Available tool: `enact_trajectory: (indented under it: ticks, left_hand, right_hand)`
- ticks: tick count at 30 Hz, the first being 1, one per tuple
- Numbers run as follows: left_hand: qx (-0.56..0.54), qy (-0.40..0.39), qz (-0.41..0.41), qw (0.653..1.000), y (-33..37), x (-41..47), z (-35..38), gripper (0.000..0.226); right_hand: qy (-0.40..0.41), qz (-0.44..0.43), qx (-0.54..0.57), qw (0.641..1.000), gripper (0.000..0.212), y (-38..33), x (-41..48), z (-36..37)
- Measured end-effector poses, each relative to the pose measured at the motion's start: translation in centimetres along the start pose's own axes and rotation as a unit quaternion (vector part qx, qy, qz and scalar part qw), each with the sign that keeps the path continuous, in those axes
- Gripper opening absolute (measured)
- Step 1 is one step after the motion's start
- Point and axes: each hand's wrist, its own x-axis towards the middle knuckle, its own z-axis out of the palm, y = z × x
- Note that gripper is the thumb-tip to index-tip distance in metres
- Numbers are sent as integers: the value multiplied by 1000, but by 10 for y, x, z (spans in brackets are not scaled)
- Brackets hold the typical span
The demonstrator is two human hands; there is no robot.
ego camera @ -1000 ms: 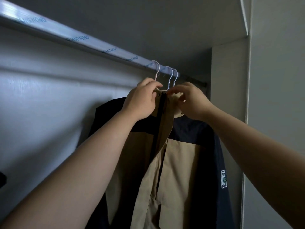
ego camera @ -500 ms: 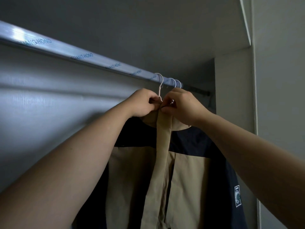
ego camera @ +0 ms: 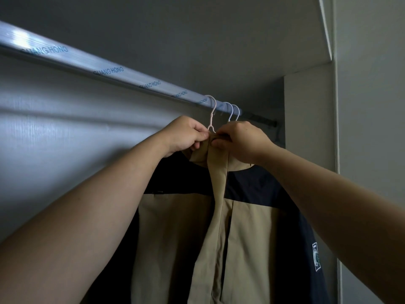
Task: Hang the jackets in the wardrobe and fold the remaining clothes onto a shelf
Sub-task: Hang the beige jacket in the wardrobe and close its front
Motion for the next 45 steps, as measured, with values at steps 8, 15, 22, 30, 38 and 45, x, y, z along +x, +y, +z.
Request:
enact_trajectory:
  ticks: [8, 15, 22, 30, 38, 45]
  left_hand:
    - [17, 29, -13, 999, -2, 2, 7, 16]
    - [60, 38, 1, 997, -1, -5, 9, 16]
    - [46, 198, 95, 975, -27, -53, 34, 37]
    - [-96, 276, -187, 938, -183, -243, 158, 18]
    - [-70, 138, -461, 874, -271, -387, 273, 17]
    - [-55, -14, -493, 868, -282, -422, 307, 19]
  right_hand:
    - [-28, 29, 8, 999, 25, -4, 3, -4]
    - [-20, 33, 10, 999, 25, -8, -1, -5]
    - [171, 58, 73, 981, 51, -23, -55, 26]
    - [22, 129, 200, 971, 31, -73, -224, 153]
    - [-354, 430, 374, 742, 27, -126, -379, 280]
    - [-382, 707, 510, 308, 41, -165, -454, 332]
